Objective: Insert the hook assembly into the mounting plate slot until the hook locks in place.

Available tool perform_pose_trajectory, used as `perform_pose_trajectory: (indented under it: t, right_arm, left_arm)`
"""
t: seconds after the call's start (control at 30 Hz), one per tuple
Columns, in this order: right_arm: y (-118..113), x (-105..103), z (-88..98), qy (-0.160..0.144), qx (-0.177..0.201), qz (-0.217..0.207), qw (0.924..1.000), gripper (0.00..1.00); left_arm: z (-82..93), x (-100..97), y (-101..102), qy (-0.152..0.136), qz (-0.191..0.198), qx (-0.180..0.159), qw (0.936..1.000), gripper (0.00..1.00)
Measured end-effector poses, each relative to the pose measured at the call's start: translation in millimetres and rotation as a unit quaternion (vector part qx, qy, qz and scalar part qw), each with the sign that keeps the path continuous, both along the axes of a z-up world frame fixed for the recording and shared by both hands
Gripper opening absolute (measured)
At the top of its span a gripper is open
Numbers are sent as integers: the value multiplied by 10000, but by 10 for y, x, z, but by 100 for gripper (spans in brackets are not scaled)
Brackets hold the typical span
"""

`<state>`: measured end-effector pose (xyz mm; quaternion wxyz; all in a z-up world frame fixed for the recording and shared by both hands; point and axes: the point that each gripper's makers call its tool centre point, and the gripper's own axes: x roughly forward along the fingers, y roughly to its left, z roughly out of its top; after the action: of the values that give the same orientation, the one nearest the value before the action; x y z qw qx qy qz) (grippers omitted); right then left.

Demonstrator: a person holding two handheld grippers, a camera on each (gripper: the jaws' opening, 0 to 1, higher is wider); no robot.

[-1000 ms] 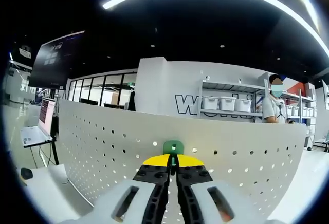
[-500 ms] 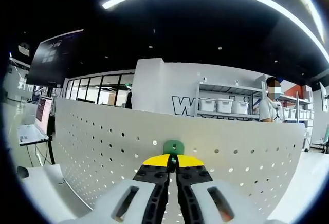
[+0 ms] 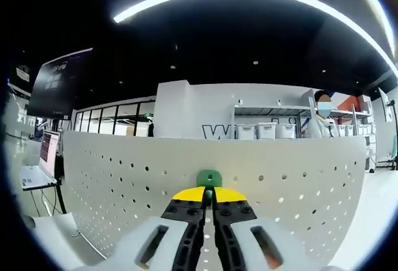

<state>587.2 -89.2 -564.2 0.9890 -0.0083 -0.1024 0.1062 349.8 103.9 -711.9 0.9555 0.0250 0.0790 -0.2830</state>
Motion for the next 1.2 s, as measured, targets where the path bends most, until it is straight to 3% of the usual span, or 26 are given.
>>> perform_pose_trajectory:
  t: [0.27,0.57,0.77,1.2]
  right_arm:
    - [14,7,-5,-158,-323,-174,9992,2]
    - [13,4,3,-169,-402,-181,9989,2]
    - [28,15,-18,-180,-763,-289,9965,3]
    - [-29,18,-224,110,-765,-251,9967,4]
  left_arm:
    - [5,3,4,-1,3,-18,10000,72]
    - [5,4,2,10,-7,-32,10000,72]
    - [3,6,4,16,-8,-35,10000,72]
    - [-1,-3,-10,17,-31,-24,10000,72]
